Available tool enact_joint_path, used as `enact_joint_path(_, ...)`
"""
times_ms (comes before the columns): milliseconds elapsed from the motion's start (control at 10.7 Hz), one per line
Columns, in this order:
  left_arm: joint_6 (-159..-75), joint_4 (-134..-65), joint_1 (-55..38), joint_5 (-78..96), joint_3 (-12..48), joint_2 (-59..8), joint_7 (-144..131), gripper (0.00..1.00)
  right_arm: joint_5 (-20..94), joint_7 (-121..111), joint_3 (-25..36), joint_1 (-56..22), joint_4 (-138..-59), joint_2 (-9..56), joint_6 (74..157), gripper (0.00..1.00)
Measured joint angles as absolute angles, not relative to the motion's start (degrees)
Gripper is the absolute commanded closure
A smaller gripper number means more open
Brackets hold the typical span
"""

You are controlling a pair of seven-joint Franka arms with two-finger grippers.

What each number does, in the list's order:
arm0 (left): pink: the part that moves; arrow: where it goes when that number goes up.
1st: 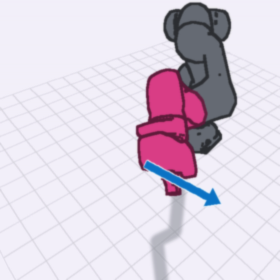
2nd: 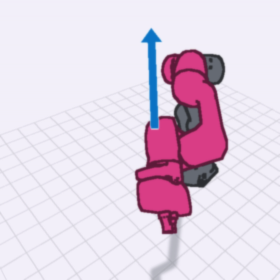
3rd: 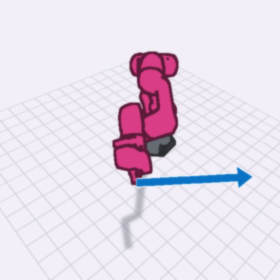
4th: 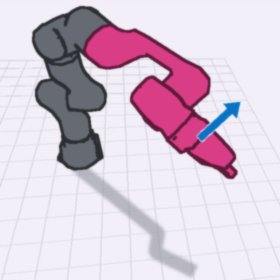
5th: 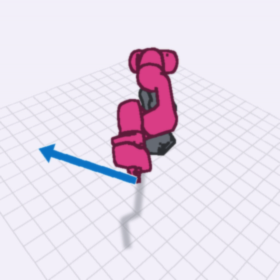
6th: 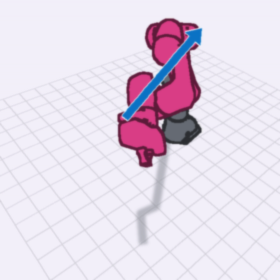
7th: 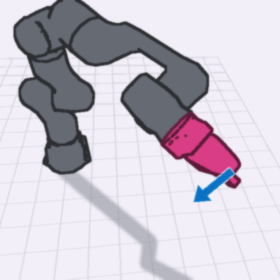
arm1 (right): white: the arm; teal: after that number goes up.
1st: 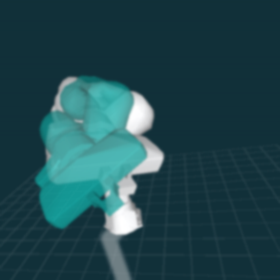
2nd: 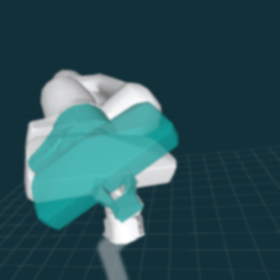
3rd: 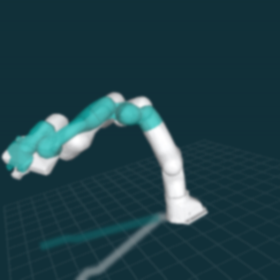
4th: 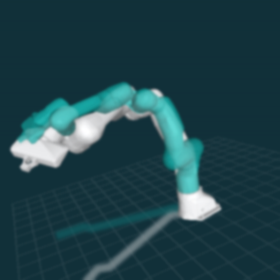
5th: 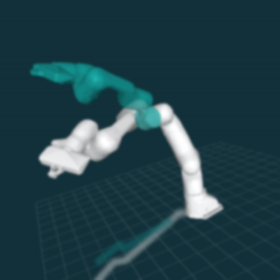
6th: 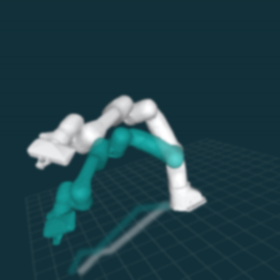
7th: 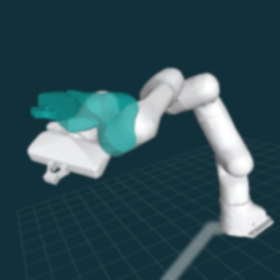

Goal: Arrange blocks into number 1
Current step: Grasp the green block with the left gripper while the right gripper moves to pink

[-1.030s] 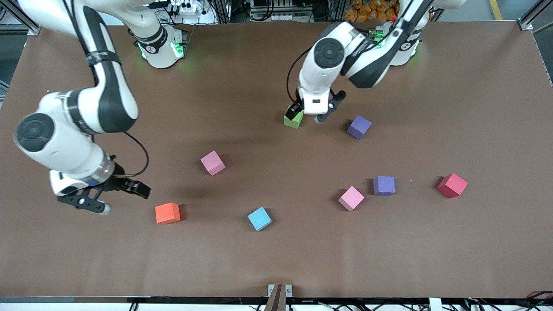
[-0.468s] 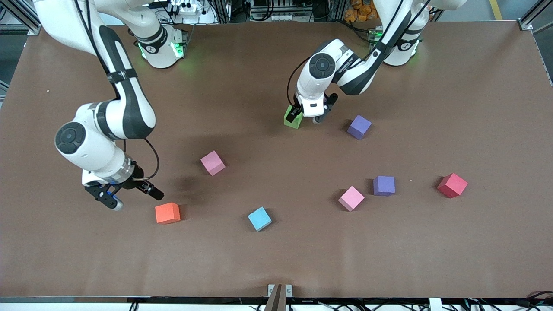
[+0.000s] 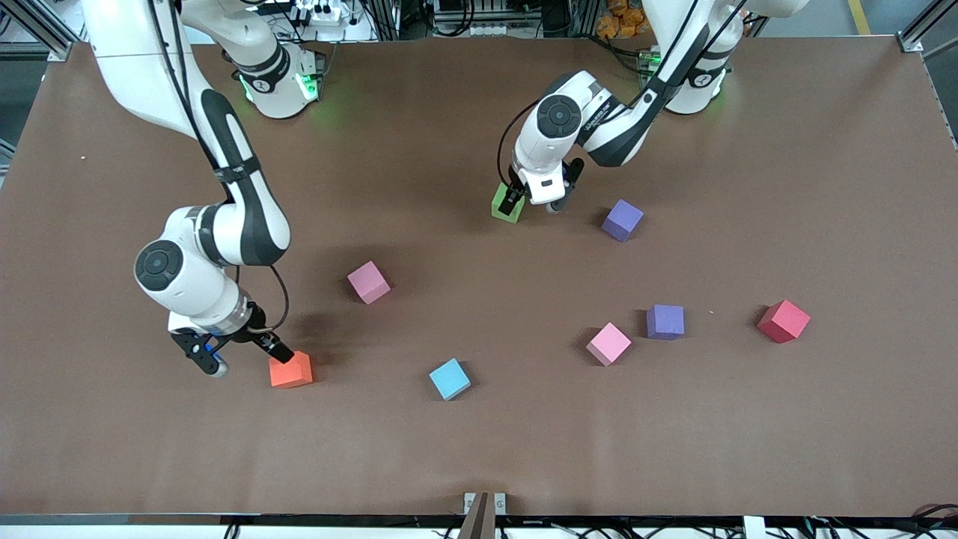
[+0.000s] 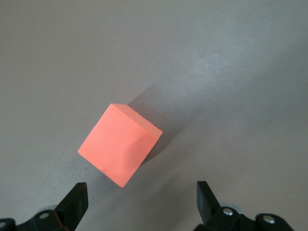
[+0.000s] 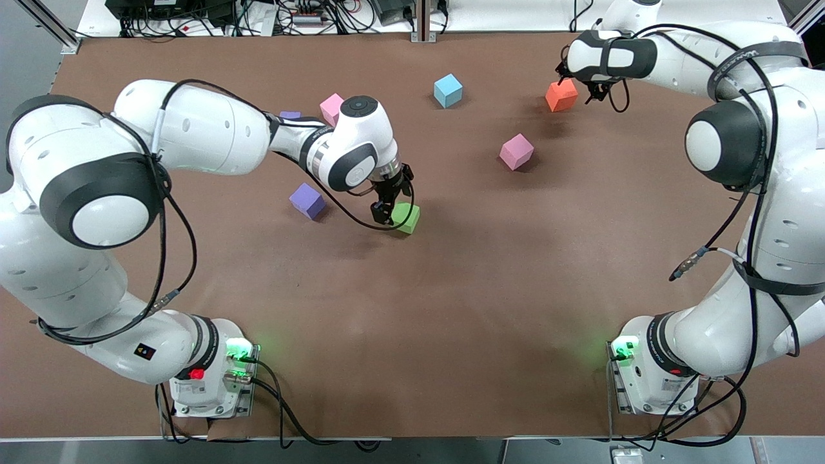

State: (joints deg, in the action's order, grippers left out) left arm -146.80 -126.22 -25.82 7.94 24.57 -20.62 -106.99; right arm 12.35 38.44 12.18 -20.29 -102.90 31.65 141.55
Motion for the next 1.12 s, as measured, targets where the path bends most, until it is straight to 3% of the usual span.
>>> enact_joint_path(375, -150.34, -126.23, -25.86, 7.94, 24.66, -23.12, -108.83, 0.0, 12.33, 35.38, 13.93, -23.03, -102.64, 31.97, 141.37, 0.0)
enact_joint_path(562, -150.71, -126.22, -26.0, 7.76, 24.71, -24.24, -108.85, 0.0, 12.45, 41.44, 20.2, -31.79, -103.22, 32.23, 141.03, 0.0)
enact_joint_path(749, -150.89, -126.19, -26.28, 6.05, 24.84, -25.11, -108.88, 0.62, 12.47, 49.56, 21.82, -36.4, -104.55, 31.79, 141.02, 0.0)
enact_joint_path(843, -151.19, -125.78, -26.29, 4.64, 24.88, -25.73, -108.93, 1.0, 12.81, 52.84, 21.78, -37.34, -106.85, 30.68, 141.02, 0.0)
enact_joint_path(1124, -151.33, -124.69, -26.35, -3.6, 25.14, -26.0, -108.49, 1.0, 20.08, 59.03, 18.5, -38.17, -113.91, 27.24, 146.49, 0.0)
